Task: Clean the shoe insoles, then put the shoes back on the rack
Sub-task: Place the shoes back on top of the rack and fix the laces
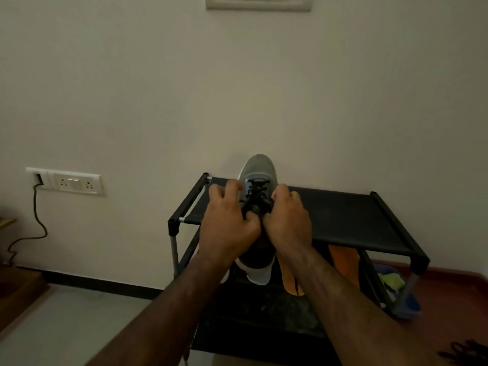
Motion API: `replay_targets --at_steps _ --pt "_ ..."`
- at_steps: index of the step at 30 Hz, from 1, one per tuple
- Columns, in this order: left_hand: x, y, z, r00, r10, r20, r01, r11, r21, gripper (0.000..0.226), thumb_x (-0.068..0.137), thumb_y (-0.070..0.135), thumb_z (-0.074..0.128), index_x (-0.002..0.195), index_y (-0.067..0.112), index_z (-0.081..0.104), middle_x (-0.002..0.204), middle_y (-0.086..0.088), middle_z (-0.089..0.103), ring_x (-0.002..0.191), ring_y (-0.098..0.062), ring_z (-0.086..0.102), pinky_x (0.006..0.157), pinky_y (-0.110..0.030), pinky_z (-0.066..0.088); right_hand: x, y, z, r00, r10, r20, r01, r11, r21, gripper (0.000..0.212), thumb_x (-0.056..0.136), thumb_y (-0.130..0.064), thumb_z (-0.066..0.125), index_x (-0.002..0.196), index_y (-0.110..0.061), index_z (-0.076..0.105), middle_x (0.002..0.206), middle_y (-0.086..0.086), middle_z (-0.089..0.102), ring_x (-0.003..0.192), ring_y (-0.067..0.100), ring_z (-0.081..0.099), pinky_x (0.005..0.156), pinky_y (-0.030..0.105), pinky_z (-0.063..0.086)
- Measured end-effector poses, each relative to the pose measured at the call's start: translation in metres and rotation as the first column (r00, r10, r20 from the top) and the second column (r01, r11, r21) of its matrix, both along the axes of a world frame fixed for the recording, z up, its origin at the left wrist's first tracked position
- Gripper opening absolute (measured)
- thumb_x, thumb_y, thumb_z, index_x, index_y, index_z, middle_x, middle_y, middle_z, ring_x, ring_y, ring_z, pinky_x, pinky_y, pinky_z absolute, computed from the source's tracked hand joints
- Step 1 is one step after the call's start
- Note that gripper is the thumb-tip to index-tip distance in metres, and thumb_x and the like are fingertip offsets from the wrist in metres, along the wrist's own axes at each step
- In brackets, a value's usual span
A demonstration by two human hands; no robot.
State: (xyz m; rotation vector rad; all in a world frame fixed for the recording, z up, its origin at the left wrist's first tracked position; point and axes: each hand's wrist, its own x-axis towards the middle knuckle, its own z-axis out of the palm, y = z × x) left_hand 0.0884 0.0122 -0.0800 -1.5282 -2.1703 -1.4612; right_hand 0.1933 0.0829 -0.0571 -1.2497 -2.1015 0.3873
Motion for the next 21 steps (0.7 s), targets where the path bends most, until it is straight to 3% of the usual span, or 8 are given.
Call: replay_targets --at_steps 4,8,13,17,21 --pt "-0.002 0.024 0.017 0.892 -0.035 -0.451 -0.102 0.956 -0.275 0.052 0.090 0.034 0.071 0.134 0.022 0.046 0.139 -0.006 0.041 0.120 -0.024 0.049 0.091 -0.038 0.056 0.001 0.002 -0.001 1.000 0.000 -0.016 0.001 1.000 0.017 0.019 0.101 -0.024 0.058 0.117 -0.021 0.050 0.113 0.003 0.050 0.083 0.017 0.049 0.071 0.033 0.042" --pt "-0.010 0.037 0.018 0.813 -0.014 -0.582 -0.166 0.953 -0.254 0.042 0.097 0.030 0.067 0.131 0.017 0.046 0.129 -0.010 0.053 0.102 -0.025 0.063 0.085 -0.041 0.060 0.007 0.008 -0.011 0.995 0.034 -0.092 -0.031 0.999 0.026 0.017 0.097 -0.017 0.061 0.104 -0.024 0.048 0.104 -0.002 0.053 0.079 0.013 0.049 0.068 0.031 0.041" --pt "-0.015 0.043 0.011 0.874 0.010 -0.486 -0.144 0.960 -0.239 0.033 0.100 0.034 0.062 0.125 0.017 0.048 0.117 -0.009 0.065 0.096 -0.028 0.068 0.085 -0.044 0.060 0.012 0.015 -0.020 0.963 0.043 -0.268 -0.064 0.995 -0.071 0.022 0.094 -0.008 0.060 0.095 -0.026 0.048 0.094 -0.004 0.060 0.084 0.016 0.061 0.072 0.039 0.057" --pt "-0.018 0.049 0.006 0.933 0.074 -0.353 -0.163 0.960 -0.229 0.019 0.106 0.034 0.046 0.118 0.019 0.046 0.099 -0.006 0.068 0.083 -0.026 0.066 0.078 -0.044 0.060 0.014 0.016 -0.033 0.904 0.019 -0.428 -0.076 0.990 -0.115 0.017 0.098 -0.017 0.065 0.093 -0.028 0.053 0.088 -0.008 0.064 0.082 0.012 0.064 0.071 0.042 0.060" --pt "-0.013 0.049 0.009 0.959 0.162 -0.231 -0.211 0.955 -0.208 0.014 0.105 0.029 0.045 0.110 0.018 0.052 0.091 -0.007 0.067 0.080 -0.027 0.067 0.074 -0.045 0.061 0.011 0.019 -0.039 0.804 -0.040 -0.593 -0.107 0.972 -0.211 0.024 0.093 -0.024 0.074 0.092 -0.034 0.053 0.090 -0.008 0.064 0.082 0.013 0.069 0.068 0.044 0.063"
